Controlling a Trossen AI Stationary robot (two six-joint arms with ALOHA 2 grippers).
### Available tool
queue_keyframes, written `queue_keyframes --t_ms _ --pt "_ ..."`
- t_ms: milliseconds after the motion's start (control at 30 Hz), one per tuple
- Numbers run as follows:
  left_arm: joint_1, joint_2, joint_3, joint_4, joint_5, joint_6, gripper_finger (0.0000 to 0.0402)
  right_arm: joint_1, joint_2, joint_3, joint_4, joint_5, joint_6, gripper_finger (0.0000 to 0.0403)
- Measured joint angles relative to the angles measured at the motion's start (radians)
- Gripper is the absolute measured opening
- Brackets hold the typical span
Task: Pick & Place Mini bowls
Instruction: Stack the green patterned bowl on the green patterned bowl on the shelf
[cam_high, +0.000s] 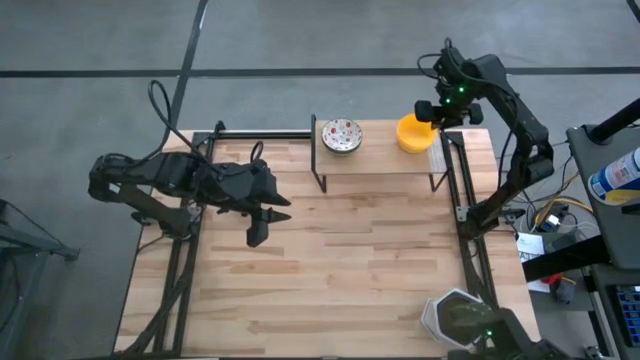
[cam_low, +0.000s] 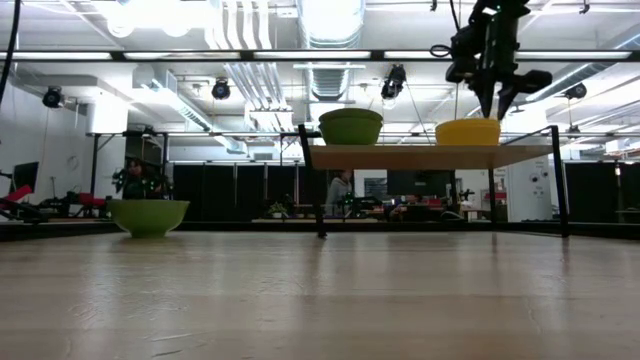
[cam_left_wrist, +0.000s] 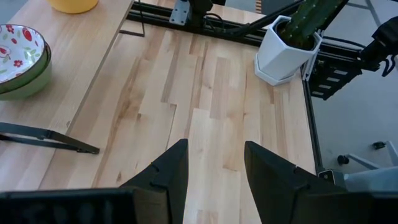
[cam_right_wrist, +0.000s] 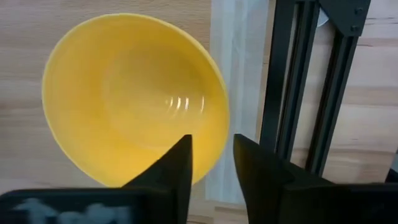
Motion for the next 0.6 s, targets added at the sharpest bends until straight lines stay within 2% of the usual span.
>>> queue_keyframes --t_ms 200,367,600 --pt "0.000 0.000 0.000 -0.019 -0.006 0.000 0.0149 0.002 -0.044 0.000 -0.002 -0.002 0.004 0.0145" --pt "0.006 0.005 -0.010 -0.134 -0.082 -0.017 0.0149 0.020 -0.107 0.000 0.000 -0.002 0.007 0.0152" --pt "0.058 0.004 -0.138 -0.218 -0.138 -0.033 0.0149 0.057 -0.201 0.000 0.005 -0.005 0.014 0.0149"
